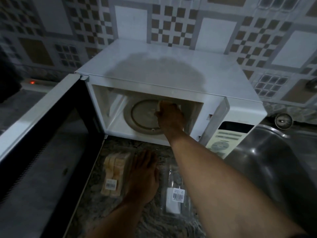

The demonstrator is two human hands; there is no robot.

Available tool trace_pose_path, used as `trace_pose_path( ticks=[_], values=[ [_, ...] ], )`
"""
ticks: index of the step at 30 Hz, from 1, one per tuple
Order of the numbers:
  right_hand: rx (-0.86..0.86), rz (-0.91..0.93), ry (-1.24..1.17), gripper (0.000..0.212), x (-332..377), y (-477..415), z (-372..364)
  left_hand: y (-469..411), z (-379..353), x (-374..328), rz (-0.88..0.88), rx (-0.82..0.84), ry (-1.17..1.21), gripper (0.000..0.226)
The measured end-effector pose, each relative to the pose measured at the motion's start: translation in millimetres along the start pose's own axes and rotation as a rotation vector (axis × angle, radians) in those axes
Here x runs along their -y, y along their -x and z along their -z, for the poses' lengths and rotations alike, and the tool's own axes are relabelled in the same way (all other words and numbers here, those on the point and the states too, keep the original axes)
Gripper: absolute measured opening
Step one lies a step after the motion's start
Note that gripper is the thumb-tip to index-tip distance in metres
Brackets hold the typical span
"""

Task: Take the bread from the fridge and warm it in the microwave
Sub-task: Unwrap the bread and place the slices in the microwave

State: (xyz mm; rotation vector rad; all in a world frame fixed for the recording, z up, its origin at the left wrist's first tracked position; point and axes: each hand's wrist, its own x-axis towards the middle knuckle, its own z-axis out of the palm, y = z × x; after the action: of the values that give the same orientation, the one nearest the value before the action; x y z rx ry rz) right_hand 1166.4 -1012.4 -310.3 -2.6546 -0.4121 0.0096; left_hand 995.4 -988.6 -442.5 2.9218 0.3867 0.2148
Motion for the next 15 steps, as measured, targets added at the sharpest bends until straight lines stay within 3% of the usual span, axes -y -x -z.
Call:
trace_pose_path(
  ticks=[10, 15],
  values=[
    [-0.025, -0.022, -0.072, 0.049, -2, -13, -4, 0, 7, -2, 0.006, 0.014, 0.023, 0.053],
    [0.101, 0.094, 0.131, 0.059, 0, -21, -12, 0, 6, -2, 0.016, 0.021, 0.01, 0.053]
  ],
)
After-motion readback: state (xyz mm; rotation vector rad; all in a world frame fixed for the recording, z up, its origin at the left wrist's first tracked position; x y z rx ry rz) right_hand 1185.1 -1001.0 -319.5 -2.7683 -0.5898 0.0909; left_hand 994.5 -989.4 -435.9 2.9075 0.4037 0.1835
